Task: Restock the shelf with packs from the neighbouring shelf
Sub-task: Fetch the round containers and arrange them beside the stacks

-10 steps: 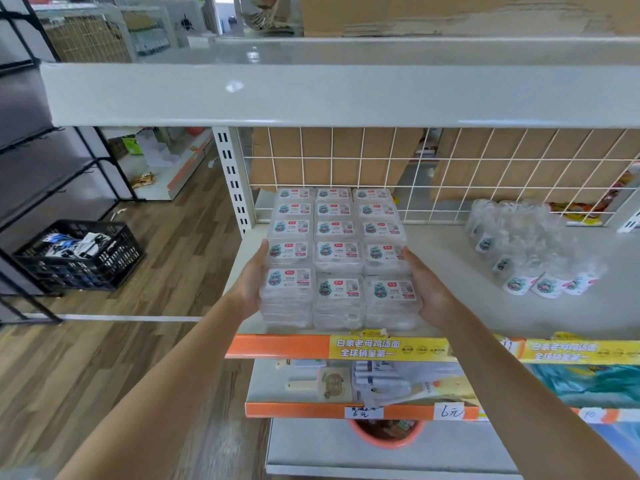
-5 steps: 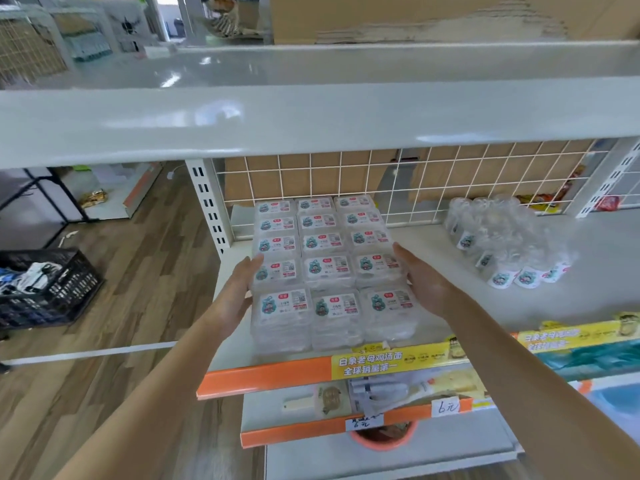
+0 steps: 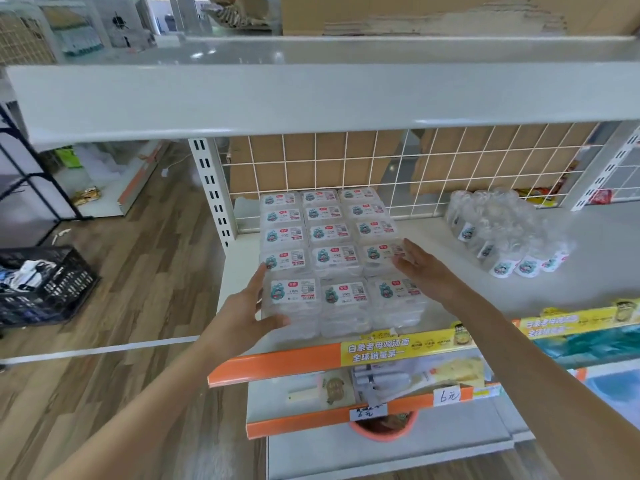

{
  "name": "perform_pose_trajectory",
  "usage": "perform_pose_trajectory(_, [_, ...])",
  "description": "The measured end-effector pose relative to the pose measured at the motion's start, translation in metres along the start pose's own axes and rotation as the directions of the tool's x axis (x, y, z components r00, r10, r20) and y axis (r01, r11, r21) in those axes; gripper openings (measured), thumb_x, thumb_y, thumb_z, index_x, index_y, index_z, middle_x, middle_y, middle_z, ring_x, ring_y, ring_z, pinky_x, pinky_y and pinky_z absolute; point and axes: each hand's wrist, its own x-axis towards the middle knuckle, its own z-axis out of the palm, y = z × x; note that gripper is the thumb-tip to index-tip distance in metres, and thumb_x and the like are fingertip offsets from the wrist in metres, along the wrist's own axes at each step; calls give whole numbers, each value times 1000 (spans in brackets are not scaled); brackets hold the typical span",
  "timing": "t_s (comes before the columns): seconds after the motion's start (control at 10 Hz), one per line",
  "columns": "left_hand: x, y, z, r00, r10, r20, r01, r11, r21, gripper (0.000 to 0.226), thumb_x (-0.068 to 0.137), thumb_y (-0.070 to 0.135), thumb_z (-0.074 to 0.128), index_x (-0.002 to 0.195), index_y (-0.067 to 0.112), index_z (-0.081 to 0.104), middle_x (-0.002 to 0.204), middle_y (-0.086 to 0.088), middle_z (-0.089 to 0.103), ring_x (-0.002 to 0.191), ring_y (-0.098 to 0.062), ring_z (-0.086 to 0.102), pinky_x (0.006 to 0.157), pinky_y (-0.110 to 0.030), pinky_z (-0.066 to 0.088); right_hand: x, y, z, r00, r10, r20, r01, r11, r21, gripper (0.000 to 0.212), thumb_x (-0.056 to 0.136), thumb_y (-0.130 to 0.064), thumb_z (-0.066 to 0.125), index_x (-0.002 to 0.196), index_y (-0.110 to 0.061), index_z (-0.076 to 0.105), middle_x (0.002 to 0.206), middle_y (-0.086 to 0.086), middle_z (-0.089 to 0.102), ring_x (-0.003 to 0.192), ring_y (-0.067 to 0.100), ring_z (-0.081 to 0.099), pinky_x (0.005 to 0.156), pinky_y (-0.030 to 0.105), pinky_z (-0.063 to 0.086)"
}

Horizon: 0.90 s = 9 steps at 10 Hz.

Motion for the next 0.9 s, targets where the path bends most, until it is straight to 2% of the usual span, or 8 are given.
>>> perform_pose_trajectory(0.1, [-2,1,3,1000,7,-1,-7,999,49,94,85,18,65,146,25,-7,132,9,49,122,-17,50,105,-30,37,-2,0,1,999,-34,-14,33,998,-51,56,97,-36,42,146,-23,20,147,0,33,129,19,39,89,23,31])
perform_pose_trajectory(0.2, [-3,6,7,999,-29,38,24,992,122,94,91,19,57,144,19,-20,142,5,41,128,-18,43,105,-27,33,-1,0,0,999,-48,-9,47,993,-111,59,95,-42,41,147,-23,19,147,-1,33,129,21,40,96,28,34])
perform_pose_trajectory(0.3, [-4,14,10,995,-101,23,97,987,132,91,92,18,53,143,15,-23,146,2,35,130,-19,39,103,-24,29,0,0,-4,997,-68,26,71,987,-143,62,94,-44,41,147,-20,19,149,-1,32,130,21,40,91,24,33])
perform_pose_trajectory(0.4, [-8,27,13,993,-105,-55,112,982,153,91,89,25,59,145,15,-11,136,8,41,120,-14,44,94,-20,32,-4,0,-11,994,-101,52,108,980,-168,68,95,-39,43,148,-14,9,152,0,25,135,20,32,90,21,30])
perform_pose_trajectory(0.5, [-10,32,14,989,-68,-133,92,979,183,83,85,31,63,147,18,9,140,7,37,122,-15,42,96,-24,33,-7,1,-15,982,-155,105,177,954,-241,68,96,-37,43,148,-12,7,154,4,19,138,21,25,103,26,25])
perform_pose_trajectory(0.6, [-11,31,14,991,-97,-89,114,970,215,75,88,31,57,148,20,13,149,-3,31,134,-19,33,104,-29,32,-7,0,-18,972,-169,164,212,931,-296,67,98,-36,40,148,-12,3,154,6,15,140,22,21,108,29,22])
perform_pose_trajectory(0.8, [-17,46,18,968,-216,-127,245,920,306,85,83,48,57,148,21,11,151,-6,25,135,-21,29,105,-30,29,-11,3,-38,952,-254,173,296,907,-300,67,96,-36,43,147,-10,8,154,7,18,138,22,25,107,29,24])
perform_pose_trajectory(0.9, [-20,66,29,927,-116,-357,265,875,405,78,83,52,55,144,15,25,149,-9,25,133,-27,32,103,-38,34,-15,14,-53,944,-305,127,331,882,-335,60,95,-35,45,145,-9,21,150,9,28,135,23,31,106,30,27])
